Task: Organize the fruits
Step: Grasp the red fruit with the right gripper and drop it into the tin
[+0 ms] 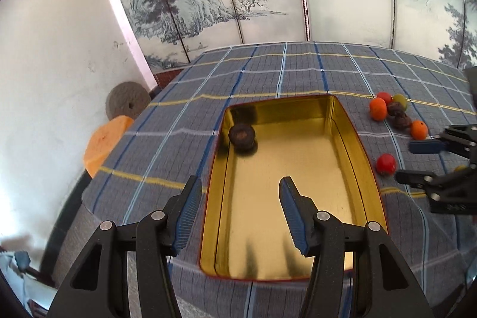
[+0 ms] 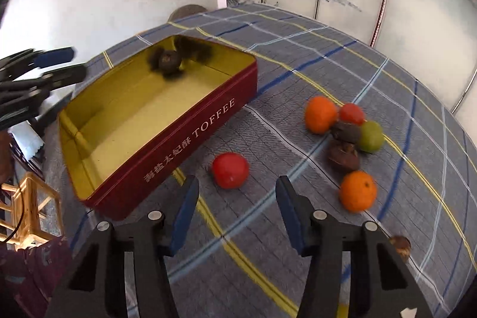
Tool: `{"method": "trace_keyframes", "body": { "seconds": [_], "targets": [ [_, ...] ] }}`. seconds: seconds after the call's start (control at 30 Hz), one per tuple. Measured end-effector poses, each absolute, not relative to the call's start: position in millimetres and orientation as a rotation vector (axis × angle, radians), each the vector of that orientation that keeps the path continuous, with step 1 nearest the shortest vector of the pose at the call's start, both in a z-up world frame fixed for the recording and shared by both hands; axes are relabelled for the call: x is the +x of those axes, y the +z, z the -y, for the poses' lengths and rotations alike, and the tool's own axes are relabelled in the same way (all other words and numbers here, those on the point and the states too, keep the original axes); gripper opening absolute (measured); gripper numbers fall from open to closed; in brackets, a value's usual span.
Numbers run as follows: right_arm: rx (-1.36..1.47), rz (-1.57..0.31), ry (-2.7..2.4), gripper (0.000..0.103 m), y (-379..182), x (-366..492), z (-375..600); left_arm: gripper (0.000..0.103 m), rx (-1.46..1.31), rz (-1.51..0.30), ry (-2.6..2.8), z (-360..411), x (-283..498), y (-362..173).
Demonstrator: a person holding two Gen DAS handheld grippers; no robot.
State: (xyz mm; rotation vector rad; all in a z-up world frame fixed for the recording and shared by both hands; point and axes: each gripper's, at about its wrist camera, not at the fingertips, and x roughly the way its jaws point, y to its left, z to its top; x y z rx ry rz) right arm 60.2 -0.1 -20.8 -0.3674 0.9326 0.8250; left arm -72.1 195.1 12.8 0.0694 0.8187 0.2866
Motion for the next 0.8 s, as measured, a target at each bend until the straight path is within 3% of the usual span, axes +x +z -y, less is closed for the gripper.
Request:
{"method": "trace_keyframes", "body": {
  "seconds": [0.2,0.4,0.8],
  "targets": [
    [-0.409,-0.971,0.829,0.05,-36,74,-17,0.055,0.051,-0.824,0.281,-199,-81,13],
    [-0.419,-0.994,0.826,0.031,-44,77,-22,0.055,0.053,-0.818,0.27,-199,-86,13],
    [-0.357,-0.876,0.924,0.03,29,57,-45,0.055,0.049,-0.806,0.26,-199,-92,20]
  ]
}}
